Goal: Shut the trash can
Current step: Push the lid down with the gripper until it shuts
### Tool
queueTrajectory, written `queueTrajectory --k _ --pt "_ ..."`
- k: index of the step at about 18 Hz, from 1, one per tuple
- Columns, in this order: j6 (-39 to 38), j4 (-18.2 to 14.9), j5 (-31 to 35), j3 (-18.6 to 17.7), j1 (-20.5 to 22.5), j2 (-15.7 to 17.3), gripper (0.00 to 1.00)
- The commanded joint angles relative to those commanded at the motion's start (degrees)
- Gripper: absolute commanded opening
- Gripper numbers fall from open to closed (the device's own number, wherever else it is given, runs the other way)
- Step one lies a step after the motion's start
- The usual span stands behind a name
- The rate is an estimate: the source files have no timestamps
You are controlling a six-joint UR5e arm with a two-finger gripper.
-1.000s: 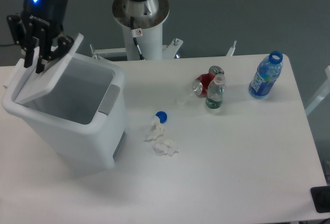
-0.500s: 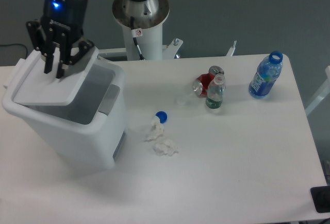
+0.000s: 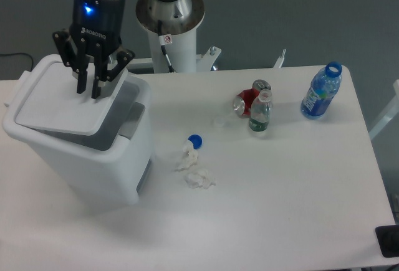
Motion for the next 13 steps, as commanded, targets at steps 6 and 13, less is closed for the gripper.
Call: queueTrajectory --k 6,13 --pt "0.0 0.0 2.0 -0.4 0.4 -0.1 0.33" --pt "0.2 0.1 2.0 -0.6 0.4 -1.1 0.33"
